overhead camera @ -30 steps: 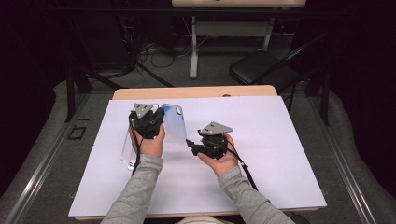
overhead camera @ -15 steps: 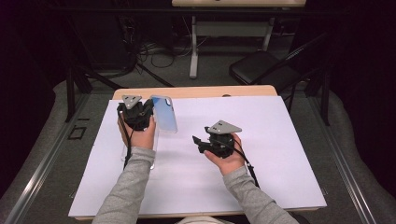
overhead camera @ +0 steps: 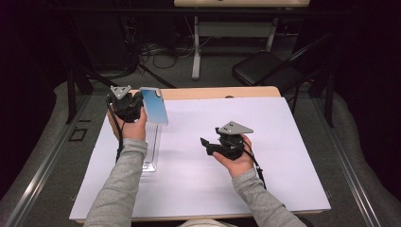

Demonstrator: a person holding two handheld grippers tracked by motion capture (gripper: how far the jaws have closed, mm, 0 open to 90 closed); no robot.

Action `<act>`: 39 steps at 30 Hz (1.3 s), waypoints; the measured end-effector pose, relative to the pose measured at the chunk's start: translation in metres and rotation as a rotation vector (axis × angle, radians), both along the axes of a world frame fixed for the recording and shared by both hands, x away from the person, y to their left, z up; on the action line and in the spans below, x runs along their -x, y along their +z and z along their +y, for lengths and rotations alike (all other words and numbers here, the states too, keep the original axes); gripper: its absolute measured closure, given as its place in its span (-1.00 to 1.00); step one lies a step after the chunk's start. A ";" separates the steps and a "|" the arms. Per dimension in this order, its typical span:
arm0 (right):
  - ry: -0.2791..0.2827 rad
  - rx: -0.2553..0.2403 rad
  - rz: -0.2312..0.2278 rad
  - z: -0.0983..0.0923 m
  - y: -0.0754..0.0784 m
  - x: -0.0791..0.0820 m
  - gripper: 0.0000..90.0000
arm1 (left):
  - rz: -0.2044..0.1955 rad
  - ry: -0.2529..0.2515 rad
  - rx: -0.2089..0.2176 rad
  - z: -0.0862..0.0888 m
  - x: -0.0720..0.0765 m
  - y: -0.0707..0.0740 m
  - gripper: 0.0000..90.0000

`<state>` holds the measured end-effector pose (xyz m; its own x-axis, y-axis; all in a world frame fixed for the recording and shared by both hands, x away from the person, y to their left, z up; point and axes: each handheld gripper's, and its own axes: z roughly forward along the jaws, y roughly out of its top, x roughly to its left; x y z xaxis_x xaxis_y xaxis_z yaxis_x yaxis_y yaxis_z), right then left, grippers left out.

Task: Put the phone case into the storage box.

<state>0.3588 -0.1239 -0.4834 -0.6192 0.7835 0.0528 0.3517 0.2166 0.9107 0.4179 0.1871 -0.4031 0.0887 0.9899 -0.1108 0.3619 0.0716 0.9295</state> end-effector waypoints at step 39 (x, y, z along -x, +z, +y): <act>-0.057 -0.027 -0.036 -0.028 0.001 0.004 -0.65 | -0.024 0.154 -0.054 0.026 -0.056 -0.008 0.98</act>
<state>0.3545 -0.1516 -0.4822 -0.5758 0.8159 0.0528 0.3301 0.1728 0.9280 0.4743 0.2131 -0.4111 -0.0626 0.9964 -0.0572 0.3284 0.0747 0.9416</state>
